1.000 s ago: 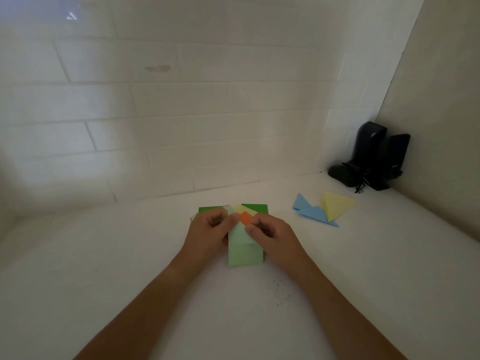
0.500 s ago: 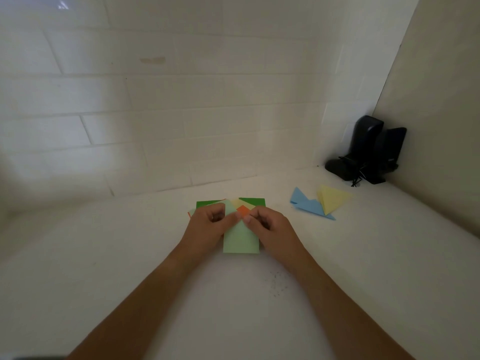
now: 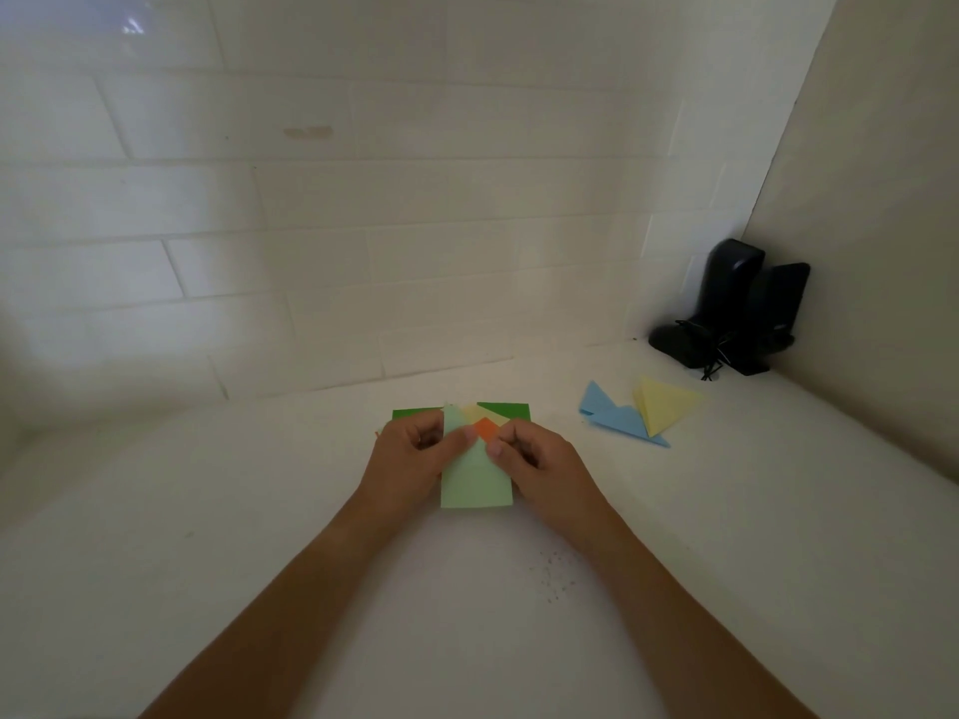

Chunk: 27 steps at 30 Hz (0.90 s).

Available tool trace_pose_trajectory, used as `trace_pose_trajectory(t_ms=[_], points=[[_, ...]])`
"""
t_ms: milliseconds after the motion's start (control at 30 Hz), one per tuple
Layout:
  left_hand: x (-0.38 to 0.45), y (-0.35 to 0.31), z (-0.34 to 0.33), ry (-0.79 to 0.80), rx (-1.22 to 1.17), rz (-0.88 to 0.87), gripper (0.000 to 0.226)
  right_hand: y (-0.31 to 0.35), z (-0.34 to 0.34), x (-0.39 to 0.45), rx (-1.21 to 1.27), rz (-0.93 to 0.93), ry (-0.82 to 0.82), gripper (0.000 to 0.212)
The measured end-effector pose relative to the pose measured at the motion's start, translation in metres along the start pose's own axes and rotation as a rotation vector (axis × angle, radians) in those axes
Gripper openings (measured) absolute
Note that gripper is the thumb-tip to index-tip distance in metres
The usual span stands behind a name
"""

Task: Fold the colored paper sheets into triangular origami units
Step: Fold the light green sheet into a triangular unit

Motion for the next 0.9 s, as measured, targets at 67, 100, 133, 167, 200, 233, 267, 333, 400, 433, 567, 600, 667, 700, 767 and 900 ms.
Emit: trace_pose_trajectory(t_ms=[67,100,133,167,200,233,267,333,400,433,567,600,667,700,767,900], points=[[-0.0001,0.0007,-0.0003,0.001,0.01,-0.002,0.023,-0.0004,0.0002,0.0006,-0.008,-0.002,-0.007,0.022],[0.0004,0.0006,-0.0002,-0.008,0.015,-0.002,0.028,-0.0005,0.0,0.0007,-0.012,-0.004,-0.01,0.022],[0.0011,0.0003,0.0005,-0.019,0.013,-0.003,0.029,-0.0003,-0.0002,0.0004,-0.012,-0.004,-0.008,0.022],[0.0022,-0.0001,0.0015,-0.03,0.004,-0.006,0.027,-0.0003,-0.0006,0.0003,-0.009,-0.004,-0.005,0.021],[0.0032,-0.0003,0.0025,-0.035,-0.002,-0.009,0.024,-0.0002,-0.0007,-0.0002,-0.005,0.0,-0.001,0.021],[0.004,-0.0005,0.0033,-0.036,-0.005,-0.013,0.023,-0.0002,-0.0008,-0.0005,-0.007,0.006,0.001,0.021],[0.004,-0.0012,0.0035,-0.026,-0.008,-0.019,0.023,0.0004,-0.0007,-0.001,-0.013,0.013,0.005,0.022],[0.0029,-0.0017,0.0024,0.004,-0.015,-0.021,0.023,0.0014,-0.001,-0.002,-0.02,0.019,0.018,0.024],[0.0006,-0.0028,-0.0003,0.025,-0.02,-0.009,0.019,0.0016,-0.0008,-0.0025,-0.019,0.032,0.032,0.024],[-0.0008,-0.0036,-0.0018,0.042,-0.024,-0.001,0.018,0.0016,-0.0006,-0.0026,-0.019,0.043,0.036,0.022],[-0.0016,-0.0021,-0.0035,0.055,-0.019,0.005,0.025,0.0031,0.0001,-0.0025,-0.036,0.078,0.046,0.019],[-0.001,-0.0024,-0.0032,0.042,-0.014,0.0,0.024,0.0036,0.0001,-0.0025,-0.036,0.079,0.047,0.019],[-0.0006,-0.0041,-0.0024,0.027,-0.007,-0.017,0.019,0.0044,-0.0001,-0.0029,-0.029,0.083,0.05,0.019],[-0.0011,-0.0053,-0.0022,0.028,-0.006,-0.027,0.018,0.0046,-0.0003,-0.0032,-0.023,0.085,0.053,0.018],[-0.0023,-0.0069,-0.0023,0.035,-0.005,-0.042,0.019,0.0052,-0.0004,-0.0034,-0.017,0.087,0.059,0.017],[-0.0035,-0.0065,-0.0036,0.059,0.027,-0.071,0.024,0.0071,0.0003,-0.0035,-0.035,0.093,0.051,0.019]])
Point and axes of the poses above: each hand's wrist, its own x-axis towards the middle knuckle, its own z-axis out of the back of the hand, y = z × x, the point moved 2 cm from there along x, towards the middle knuckle, and after that the axes turned 11 degrees about -y, right-handed, at the moved point
